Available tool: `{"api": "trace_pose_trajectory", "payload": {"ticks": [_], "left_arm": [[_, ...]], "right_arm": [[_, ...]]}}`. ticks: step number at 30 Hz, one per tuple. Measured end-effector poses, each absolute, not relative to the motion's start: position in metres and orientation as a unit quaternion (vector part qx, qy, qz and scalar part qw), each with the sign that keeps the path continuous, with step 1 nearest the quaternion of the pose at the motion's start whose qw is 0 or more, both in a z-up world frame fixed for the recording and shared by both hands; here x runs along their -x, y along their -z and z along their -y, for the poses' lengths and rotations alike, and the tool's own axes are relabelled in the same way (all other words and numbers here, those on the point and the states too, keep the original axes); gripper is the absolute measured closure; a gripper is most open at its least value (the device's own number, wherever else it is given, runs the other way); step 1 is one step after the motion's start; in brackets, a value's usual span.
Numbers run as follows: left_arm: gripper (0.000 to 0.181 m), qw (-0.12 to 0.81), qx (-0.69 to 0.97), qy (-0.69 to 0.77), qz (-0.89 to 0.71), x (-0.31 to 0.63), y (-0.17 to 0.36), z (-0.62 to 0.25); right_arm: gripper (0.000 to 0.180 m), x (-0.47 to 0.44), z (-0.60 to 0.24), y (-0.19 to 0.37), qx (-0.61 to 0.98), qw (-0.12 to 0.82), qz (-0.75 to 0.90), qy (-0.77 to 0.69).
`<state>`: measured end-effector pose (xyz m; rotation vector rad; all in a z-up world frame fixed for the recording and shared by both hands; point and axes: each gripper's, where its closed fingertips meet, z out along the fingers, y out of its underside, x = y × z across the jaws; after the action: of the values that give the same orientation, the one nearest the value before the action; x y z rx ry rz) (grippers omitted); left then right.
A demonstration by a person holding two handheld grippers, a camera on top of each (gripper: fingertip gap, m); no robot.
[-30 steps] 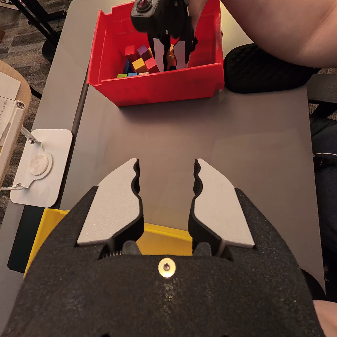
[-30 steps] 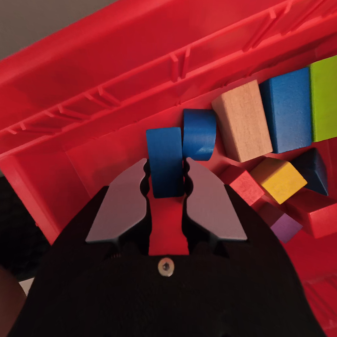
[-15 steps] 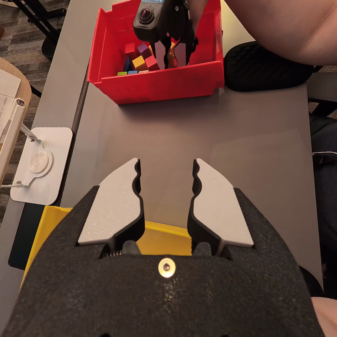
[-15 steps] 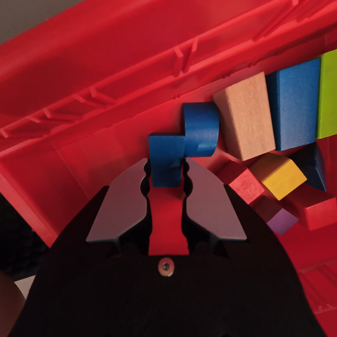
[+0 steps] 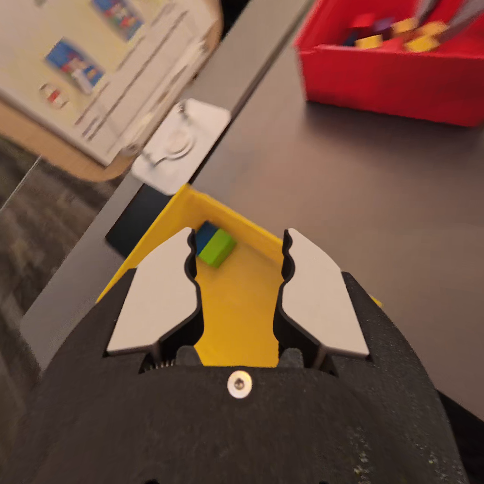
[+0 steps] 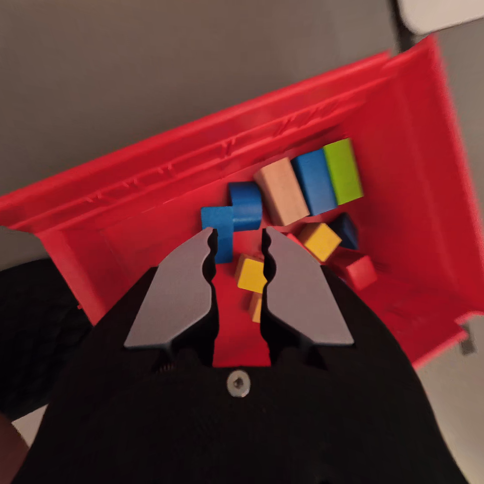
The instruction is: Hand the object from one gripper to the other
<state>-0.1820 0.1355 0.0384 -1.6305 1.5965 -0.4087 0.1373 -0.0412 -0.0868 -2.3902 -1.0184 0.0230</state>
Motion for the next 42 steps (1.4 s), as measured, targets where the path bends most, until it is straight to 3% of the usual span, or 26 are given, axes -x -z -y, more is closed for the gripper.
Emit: {"api": "trace_pose_trajectory", "payload": {"ticks": [6,14,29,34,42], "left_arm": [[0.119,0.343,0.747,0.073,-0.564,0.199,0.029,-0.209],[0.126,0.324,0.665,0.035,-0.672,0.175,0.103,-0.218],[0.118,0.299,0.660,0.077,-0.685,0.161,0.138,-0.220],[0.132,0.265,0.664,0.087,-0.693,0.173,0.133,-0.208],[0.131,0.239,0.704,0.070,-0.665,0.178,0.149,-0.221]], "right_arm": [[0.147,-0.132,0.040,0.053,0.860,0.329,0.389,0.019],[0.146,-0.132,0.040,0.065,0.868,0.307,0.389,0.010],[0.150,-0.136,0.041,0.082,0.880,0.279,0.384,-0.011],[0.151,-0.137,0.042,0.085,0.884,0.270,0.382,-0.015],[0.153,-0.139,0.042,0.087,0.885,0.267,0.380,-0.014]]}}
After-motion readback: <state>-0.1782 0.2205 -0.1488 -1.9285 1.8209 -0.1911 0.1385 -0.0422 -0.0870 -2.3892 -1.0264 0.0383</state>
